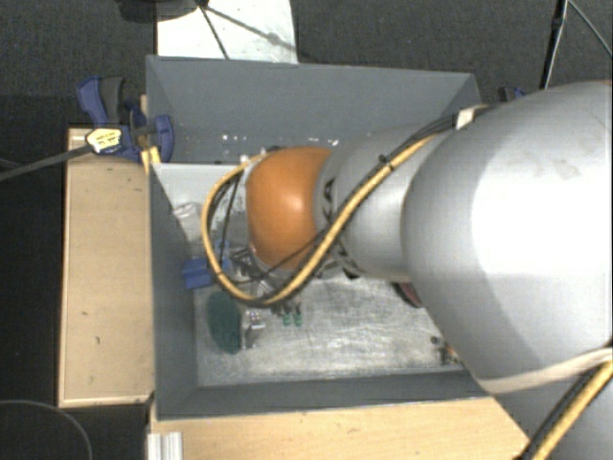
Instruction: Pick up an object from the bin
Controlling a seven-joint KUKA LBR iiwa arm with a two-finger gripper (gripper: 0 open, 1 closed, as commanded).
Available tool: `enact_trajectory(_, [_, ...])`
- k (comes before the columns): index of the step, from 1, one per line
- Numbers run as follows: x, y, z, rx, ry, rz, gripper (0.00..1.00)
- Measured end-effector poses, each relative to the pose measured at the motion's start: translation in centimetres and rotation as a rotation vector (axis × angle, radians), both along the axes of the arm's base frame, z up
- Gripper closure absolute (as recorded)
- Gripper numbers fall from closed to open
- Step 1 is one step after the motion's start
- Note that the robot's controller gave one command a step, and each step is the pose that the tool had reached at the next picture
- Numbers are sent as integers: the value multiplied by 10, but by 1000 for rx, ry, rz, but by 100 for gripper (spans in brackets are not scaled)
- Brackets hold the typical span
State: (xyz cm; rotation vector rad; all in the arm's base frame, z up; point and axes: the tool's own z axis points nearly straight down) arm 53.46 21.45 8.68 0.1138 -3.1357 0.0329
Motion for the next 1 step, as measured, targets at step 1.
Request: enact_trajectory(1, [-52, 18, 34, 22, -4, 165, 100])
